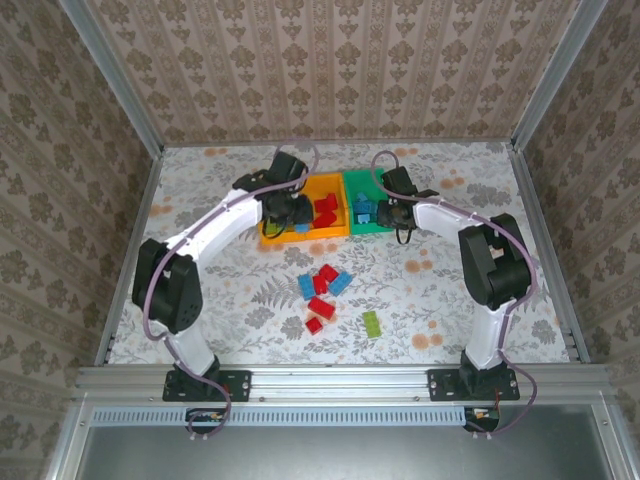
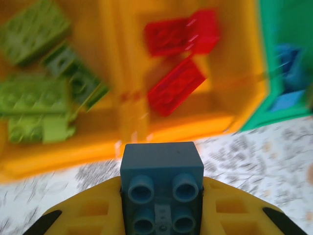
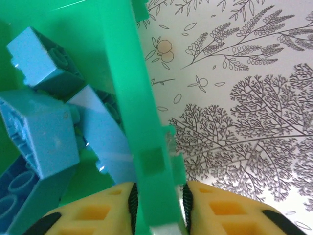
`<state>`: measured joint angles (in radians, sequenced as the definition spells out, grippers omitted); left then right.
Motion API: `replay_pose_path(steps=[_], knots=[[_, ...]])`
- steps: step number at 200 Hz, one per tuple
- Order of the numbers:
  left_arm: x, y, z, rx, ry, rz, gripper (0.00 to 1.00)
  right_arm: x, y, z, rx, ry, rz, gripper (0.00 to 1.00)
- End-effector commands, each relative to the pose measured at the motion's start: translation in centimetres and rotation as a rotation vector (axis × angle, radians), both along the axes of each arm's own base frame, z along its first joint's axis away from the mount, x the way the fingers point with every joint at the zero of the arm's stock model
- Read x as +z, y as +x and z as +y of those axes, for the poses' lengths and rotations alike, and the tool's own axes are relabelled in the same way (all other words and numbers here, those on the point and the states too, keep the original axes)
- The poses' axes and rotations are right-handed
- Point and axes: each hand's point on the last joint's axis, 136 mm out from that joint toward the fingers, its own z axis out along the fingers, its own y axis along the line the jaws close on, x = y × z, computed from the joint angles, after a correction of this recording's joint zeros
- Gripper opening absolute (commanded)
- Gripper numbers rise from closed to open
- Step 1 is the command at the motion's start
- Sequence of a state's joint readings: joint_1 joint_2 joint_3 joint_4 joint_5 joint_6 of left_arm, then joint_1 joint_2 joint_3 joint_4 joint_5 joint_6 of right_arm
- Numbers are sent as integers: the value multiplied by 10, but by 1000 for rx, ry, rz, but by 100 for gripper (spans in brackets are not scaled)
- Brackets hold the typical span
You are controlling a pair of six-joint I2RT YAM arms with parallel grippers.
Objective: Sort the legos into containers by color
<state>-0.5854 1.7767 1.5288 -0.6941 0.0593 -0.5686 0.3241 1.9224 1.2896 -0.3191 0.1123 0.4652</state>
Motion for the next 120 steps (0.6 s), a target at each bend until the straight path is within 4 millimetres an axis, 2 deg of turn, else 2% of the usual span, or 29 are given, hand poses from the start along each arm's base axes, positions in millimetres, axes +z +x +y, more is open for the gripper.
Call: replay_pose_path(steps=[1, 27, 41, 75, 89, 104, 120], knots=[[3, 17, -21, -102, -20, -16, 21, -6, 1, 12, 39, 33, 27, 28], [18, 41, -53, -172, -98, -68, 22, -10, -9, 22, 65, 35, 45, 25], [20, 53, -68, -198, -128, -77, 23, -9, -15, 28, 72, 37, 46, 24], [8, 78, -97, -228, -183, -72, 23, -5, -25, 41, 70, 68, 43, 25], [4, 85, -109, -236, -223, -69, 23, -2, -30, 40, 61, 57, 45, 25], [1, 90, -120, -240, -253, -66, 23, 1, -35, 33, 41, 36, 48, 28], [-4, 96, -127, -248, -255, -67, 24, 11, -40, 26, 26, 14, 42, 38]])
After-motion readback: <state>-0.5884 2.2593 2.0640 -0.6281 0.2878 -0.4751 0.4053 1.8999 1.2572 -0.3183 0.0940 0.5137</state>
